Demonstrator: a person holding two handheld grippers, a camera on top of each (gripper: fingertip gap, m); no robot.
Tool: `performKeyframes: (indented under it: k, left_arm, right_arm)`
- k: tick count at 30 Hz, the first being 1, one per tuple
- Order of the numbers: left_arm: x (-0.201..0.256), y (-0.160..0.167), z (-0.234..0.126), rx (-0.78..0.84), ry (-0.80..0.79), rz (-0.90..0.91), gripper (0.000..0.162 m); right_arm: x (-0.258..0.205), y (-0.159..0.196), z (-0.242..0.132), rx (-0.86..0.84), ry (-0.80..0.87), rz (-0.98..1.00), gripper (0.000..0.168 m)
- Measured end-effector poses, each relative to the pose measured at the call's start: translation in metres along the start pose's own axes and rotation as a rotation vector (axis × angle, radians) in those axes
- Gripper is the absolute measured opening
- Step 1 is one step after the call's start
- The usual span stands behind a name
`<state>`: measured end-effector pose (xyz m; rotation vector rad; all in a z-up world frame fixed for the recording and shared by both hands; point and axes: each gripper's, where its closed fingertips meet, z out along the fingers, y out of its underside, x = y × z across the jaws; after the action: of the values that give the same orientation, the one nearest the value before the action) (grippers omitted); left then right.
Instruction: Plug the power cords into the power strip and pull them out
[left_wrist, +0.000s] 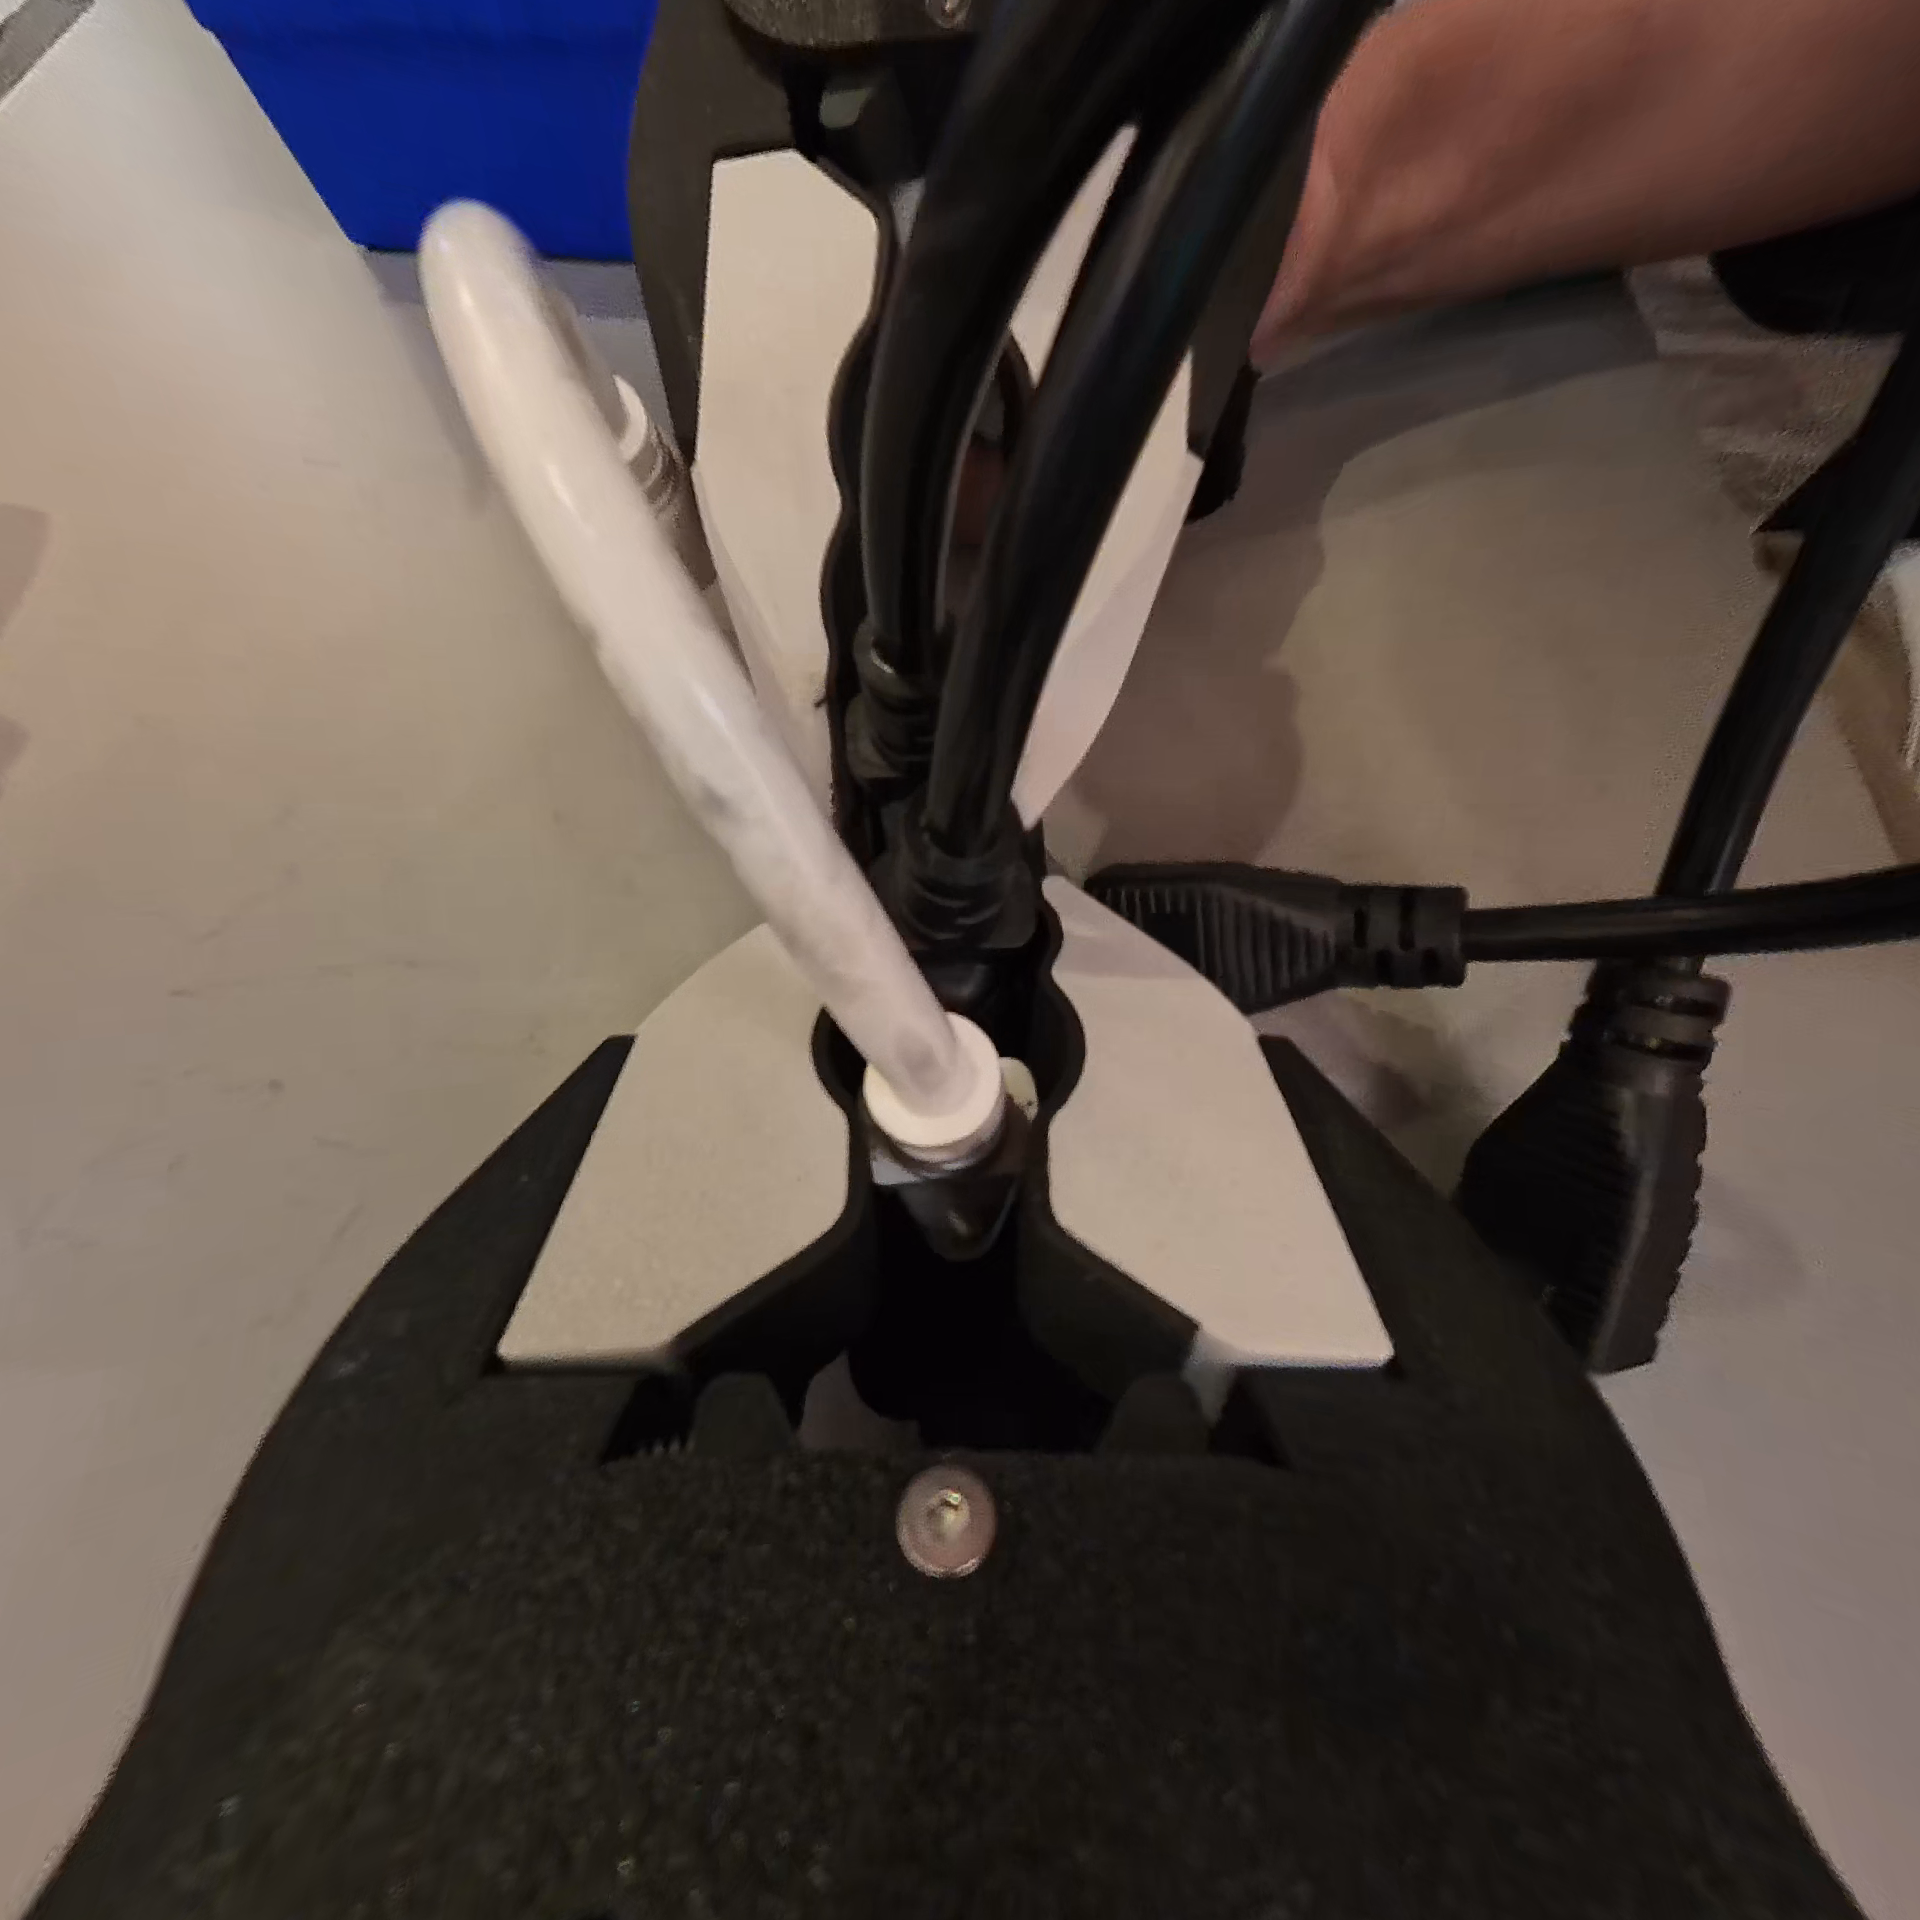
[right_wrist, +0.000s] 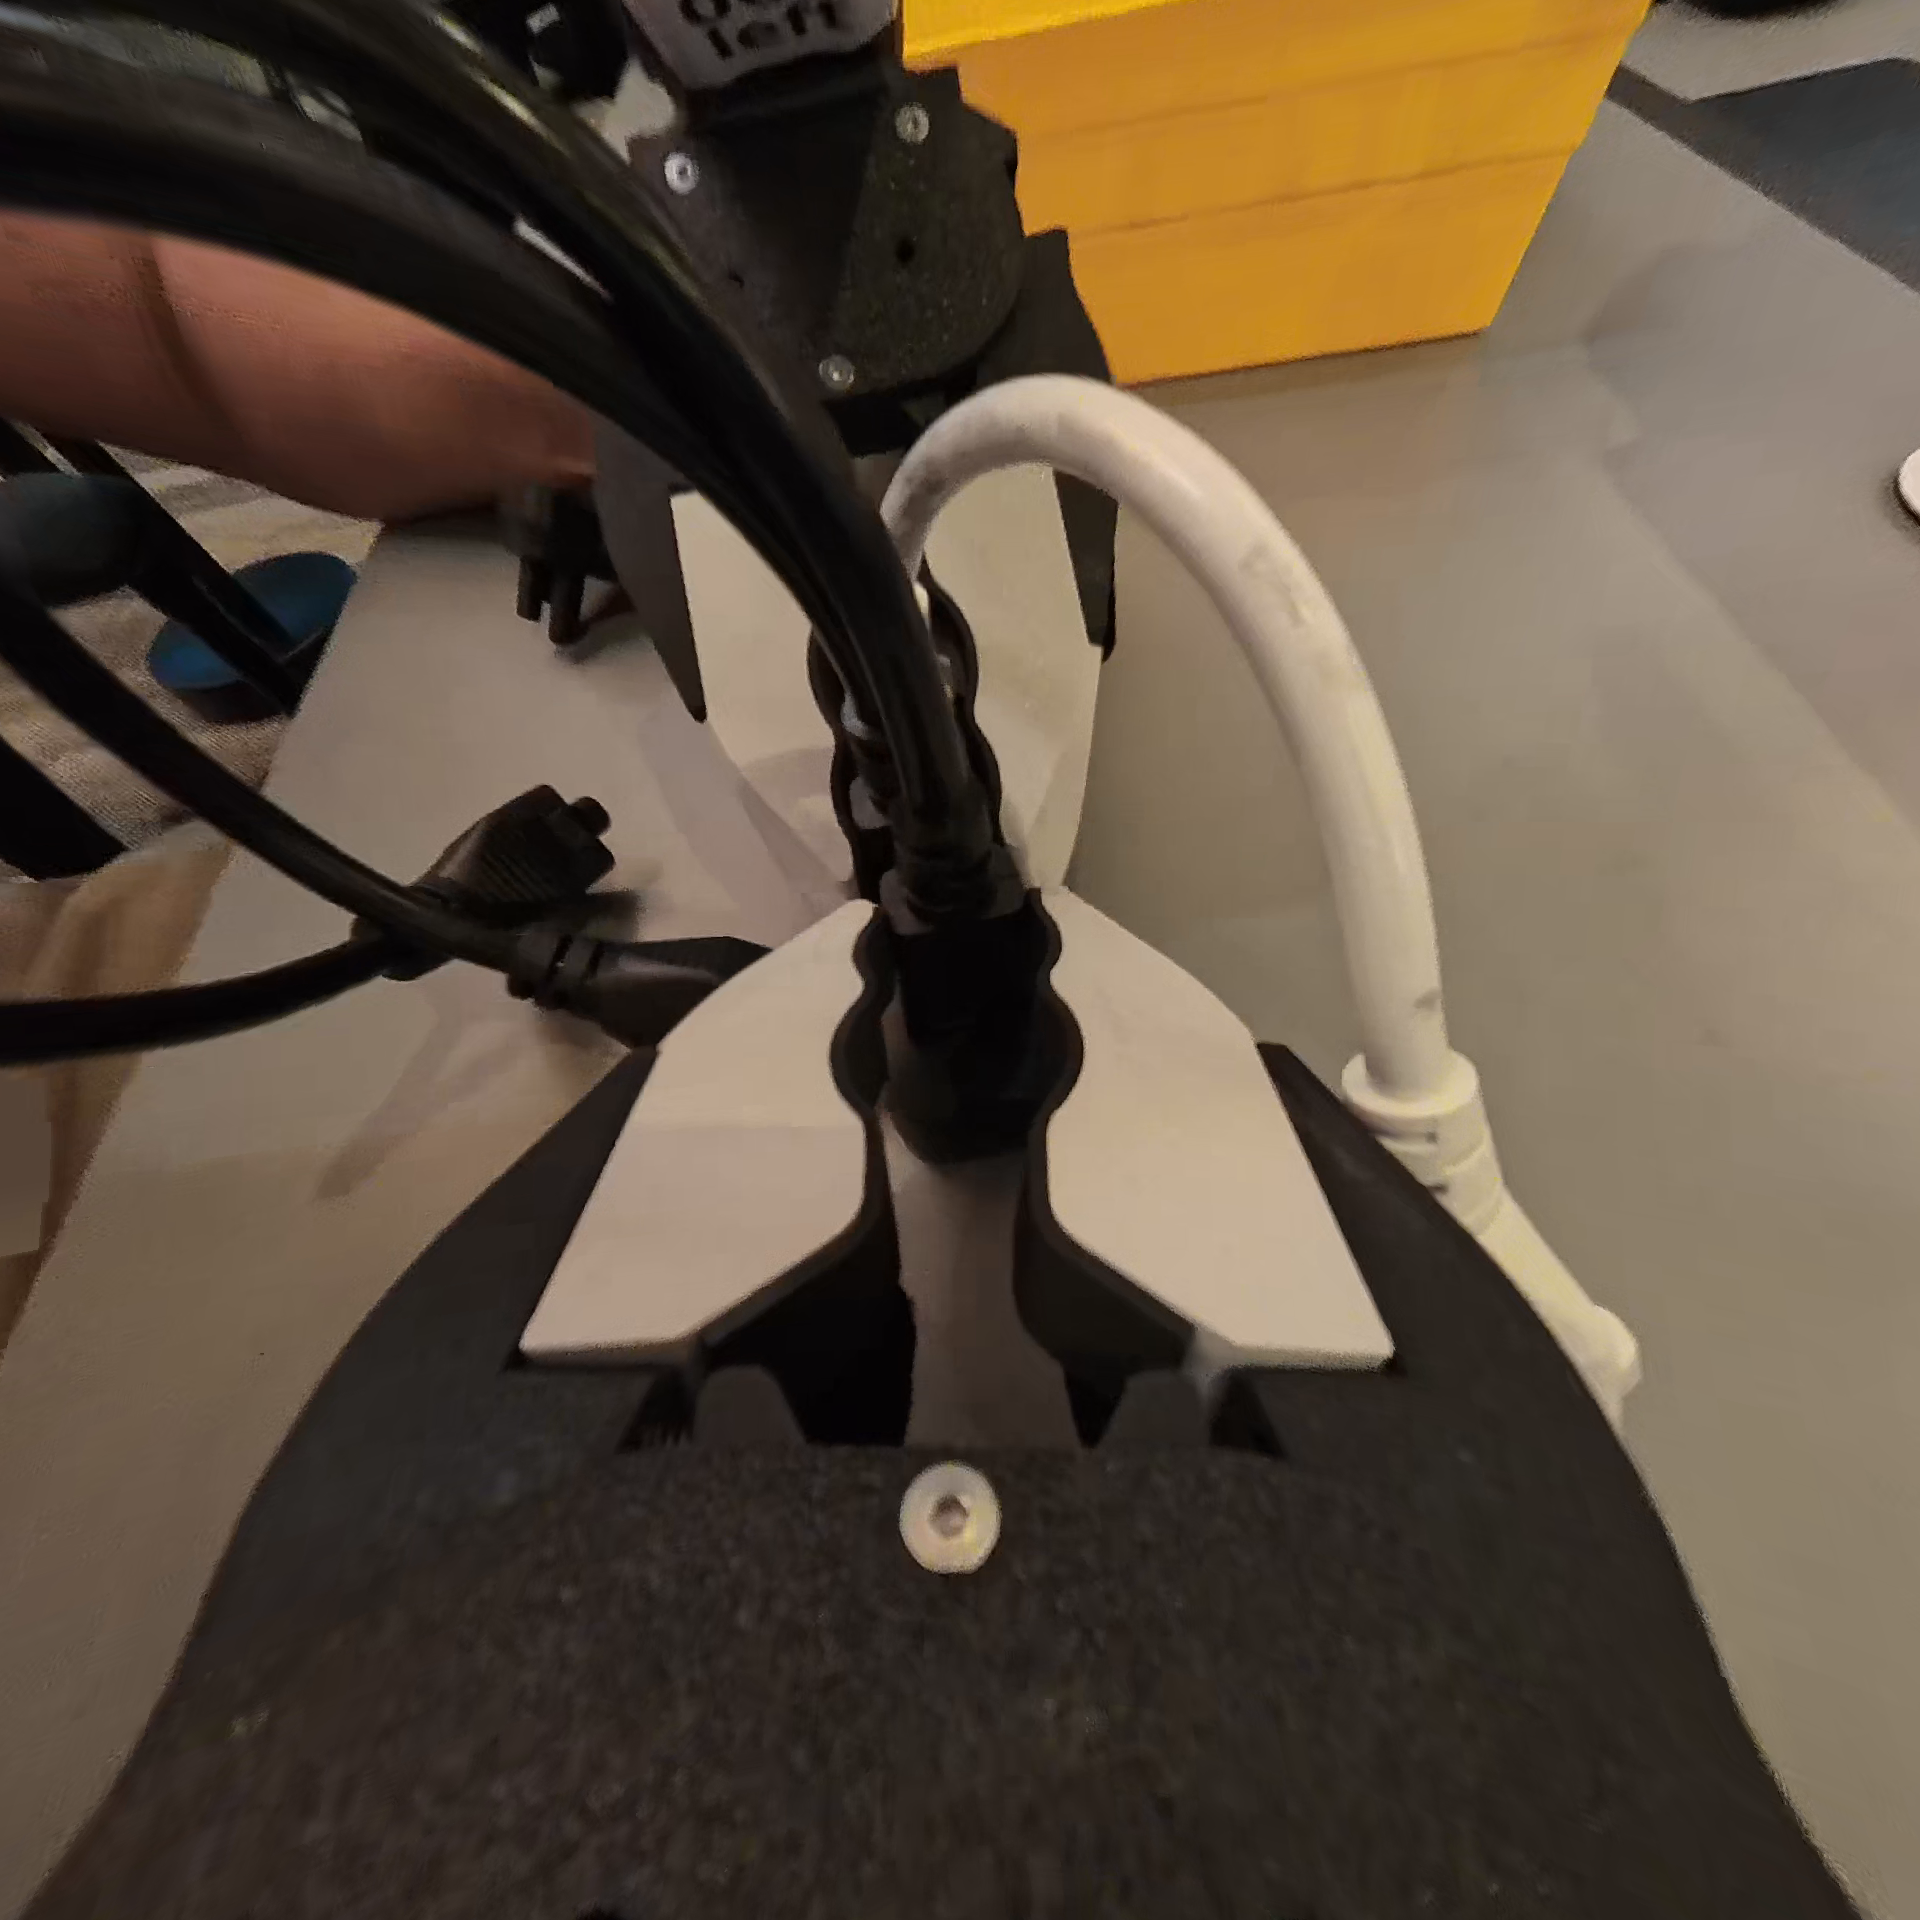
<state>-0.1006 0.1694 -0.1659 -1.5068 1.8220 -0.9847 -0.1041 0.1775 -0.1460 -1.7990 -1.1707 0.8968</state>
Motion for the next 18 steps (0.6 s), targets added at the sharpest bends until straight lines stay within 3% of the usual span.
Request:
performKeyframes:
  k: [12, 14, 18]
  left_arm:
    - [-0.003, -0.021, -0.003, 0.117, -0.047, -0.046, 0.027]
    - [-0.002, -0.024, -0.006, 0.158, 0.021, -0.122, 0.027]
    - [-0.005, -0.040, -0.019, 0.281, 0.068, -0.222, 0.026]
  right_arm:
    - [-0.001, -0.024, -0.013, 0.214, -0.142, 0.190, 0.022]
    - [0.000, -0.026, -0.013, 0.228, -0.112, 0.161, 0.023]
    - [0.006, -0.050, -0.024, 0.431, -0.119, 0.212, 0.024]
